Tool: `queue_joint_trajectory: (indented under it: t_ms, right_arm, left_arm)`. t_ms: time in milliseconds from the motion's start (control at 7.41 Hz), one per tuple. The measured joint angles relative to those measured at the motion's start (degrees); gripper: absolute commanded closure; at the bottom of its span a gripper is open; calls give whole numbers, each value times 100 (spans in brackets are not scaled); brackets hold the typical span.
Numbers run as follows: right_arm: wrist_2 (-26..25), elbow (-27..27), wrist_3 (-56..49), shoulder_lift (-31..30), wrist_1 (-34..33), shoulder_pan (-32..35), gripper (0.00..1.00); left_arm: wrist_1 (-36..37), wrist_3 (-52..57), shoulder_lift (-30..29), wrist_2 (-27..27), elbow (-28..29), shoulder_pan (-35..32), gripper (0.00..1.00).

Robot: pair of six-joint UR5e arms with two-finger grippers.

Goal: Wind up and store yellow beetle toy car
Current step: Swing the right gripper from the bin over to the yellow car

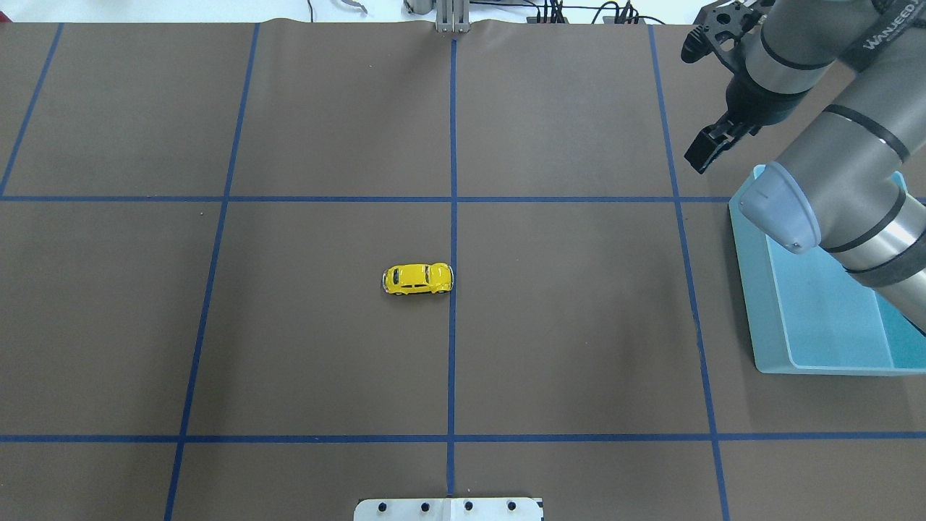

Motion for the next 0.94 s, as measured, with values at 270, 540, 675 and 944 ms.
queue_joint_trajectory:
  t_ms: [270,540,675,944]
  right_arm:
    - [-26,133,24,273,501,-269,0]
    - [302,180,-33,324,1180,-361,0]
    - [731,128,-175,318,1370,-403,0]
    - [1099,13,-370,288,1776,-738,0]
  left_arm:
    - [0,-1,3,3,-3,-6,0]
    - [-2,-1,-1,3,0,-6,0]
    - [-6,-1,-1,5,4,-5,0]
    - [-8,-1,5,16,7,-5,0]
